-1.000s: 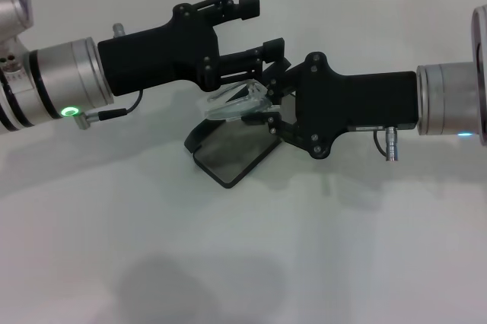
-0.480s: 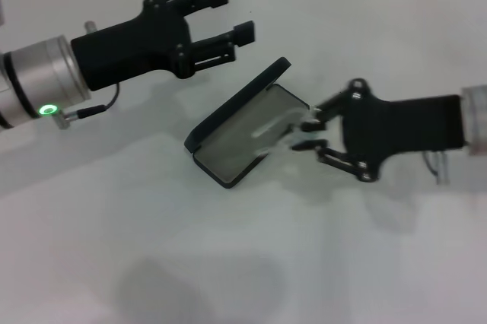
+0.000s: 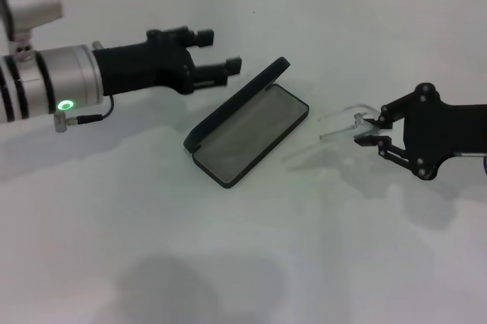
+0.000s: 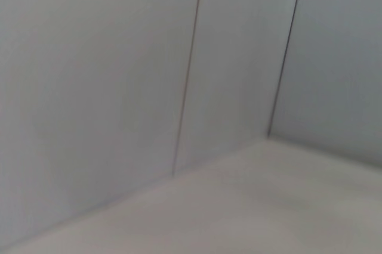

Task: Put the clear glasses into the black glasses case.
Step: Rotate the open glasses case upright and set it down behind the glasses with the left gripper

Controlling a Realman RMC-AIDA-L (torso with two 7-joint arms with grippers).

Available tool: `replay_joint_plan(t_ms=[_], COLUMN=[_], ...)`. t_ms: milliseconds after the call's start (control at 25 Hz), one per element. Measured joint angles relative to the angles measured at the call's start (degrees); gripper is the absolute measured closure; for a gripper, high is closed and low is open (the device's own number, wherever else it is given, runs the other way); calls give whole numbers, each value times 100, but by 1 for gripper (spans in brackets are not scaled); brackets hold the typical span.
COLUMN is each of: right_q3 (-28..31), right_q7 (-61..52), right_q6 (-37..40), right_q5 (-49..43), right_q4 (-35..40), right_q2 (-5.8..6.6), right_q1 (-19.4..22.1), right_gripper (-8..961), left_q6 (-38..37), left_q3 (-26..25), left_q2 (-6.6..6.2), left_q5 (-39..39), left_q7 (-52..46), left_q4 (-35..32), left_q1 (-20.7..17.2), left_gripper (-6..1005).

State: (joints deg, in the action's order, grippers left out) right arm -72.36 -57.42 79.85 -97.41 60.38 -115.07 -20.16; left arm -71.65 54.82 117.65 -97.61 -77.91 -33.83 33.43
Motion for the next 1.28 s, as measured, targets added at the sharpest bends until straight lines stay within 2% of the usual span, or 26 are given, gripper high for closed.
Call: replay_joint_plan(t_ms=[40, 80, 240, 440, 680, 1040, 1280], right_q3=[2, 3, 8, 11, 1, -19, -28], right_q7=[-13, -26, -57, -42, -12, -7, 2], right_q6=[-17, -27, -76, -131, -194, -207, -208], right_q5=[-37, -66, -123, -126, -130, -130, -130], right_q4=[-8, -14, -37, -50, -180, -250, -256], right_q2=[-1, -1, -7, -13, -21, -24, -24], right_q1=[0, 1, -3, -6, -93, -190, -226], right_gripper=[823, 822, 821, 819, 817, 813, 811], left_q6=[0, 23, 29, 41, 82, 213, 214], left_q3=[0, 74, 349, 692, 804, 821, 880], left_q2=[0, 34, 170, 186, 192, 197, 205], left_q5=[0, -577, -1375, -1776, -2325, -2701, -2720], left_q7=[0, -495, -1258, -1858, -2248, -2278, -2281], left_q4=[0, -307, -1047, -1397, -1438, -1411, -1408], left_q1=[0, 79, 97, 135, 388, 466, 485], left_gripper=[372, 374, 383, 394, 407, 427, 583])
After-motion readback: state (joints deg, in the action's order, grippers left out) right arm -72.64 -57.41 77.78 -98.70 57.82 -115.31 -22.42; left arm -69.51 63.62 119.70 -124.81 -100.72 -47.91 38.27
